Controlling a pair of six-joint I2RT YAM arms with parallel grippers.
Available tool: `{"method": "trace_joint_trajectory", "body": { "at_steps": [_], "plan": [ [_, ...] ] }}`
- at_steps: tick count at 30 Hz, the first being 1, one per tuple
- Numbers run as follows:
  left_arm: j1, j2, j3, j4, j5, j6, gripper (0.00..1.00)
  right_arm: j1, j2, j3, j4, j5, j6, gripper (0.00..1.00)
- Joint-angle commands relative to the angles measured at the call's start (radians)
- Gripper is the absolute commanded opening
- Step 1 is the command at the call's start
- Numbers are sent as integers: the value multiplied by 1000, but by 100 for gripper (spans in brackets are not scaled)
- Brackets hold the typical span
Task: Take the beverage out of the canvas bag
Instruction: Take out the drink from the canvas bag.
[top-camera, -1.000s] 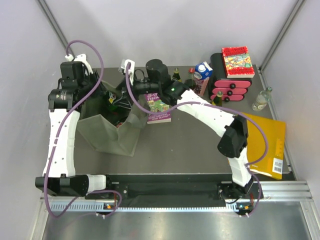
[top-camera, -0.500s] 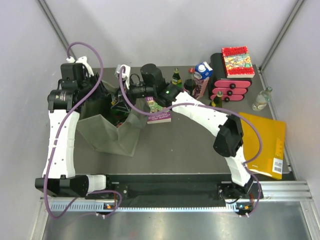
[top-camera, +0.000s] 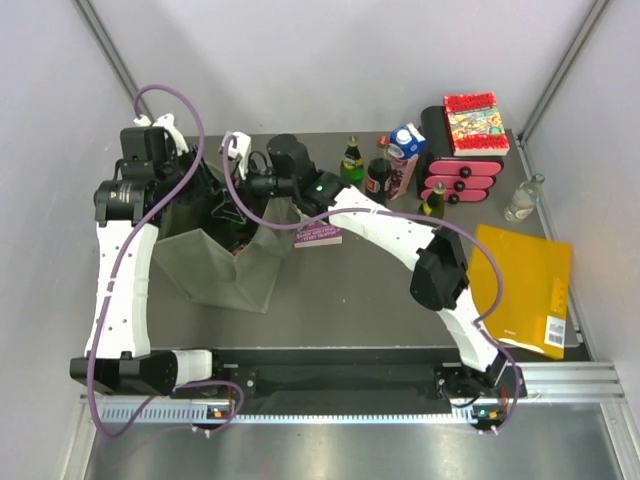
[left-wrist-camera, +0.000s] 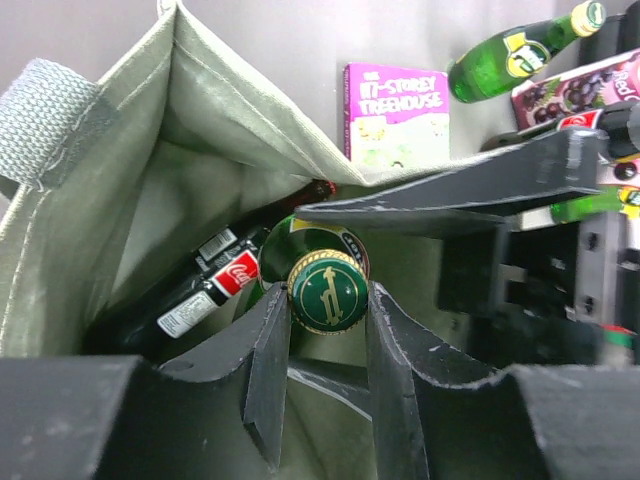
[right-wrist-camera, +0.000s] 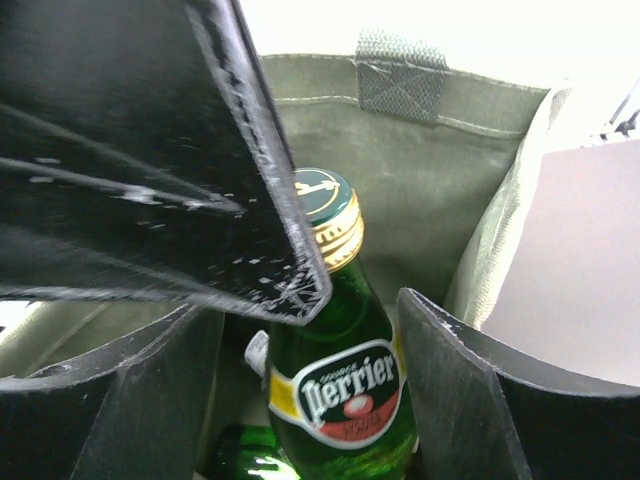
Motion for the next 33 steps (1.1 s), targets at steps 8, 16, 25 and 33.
{"method": "trace_joint_trajectory", "body": {
  "at_steps": [8,16,25,33],
  "plan": [
    [2,-68,74,114,88,-73,0,19,12,56,111,38,7,43],
    [2,-67,108,108,90,-111,10,18,-28,8,166,-15,4,6],
    [2,-80,175,120,53,-131,57,-1,-94,-58,294,-58,84,0],
    [2,-113,208,111,-47,-84,64,-21,-132,-52,361,-86,174,0]
  ]
}}
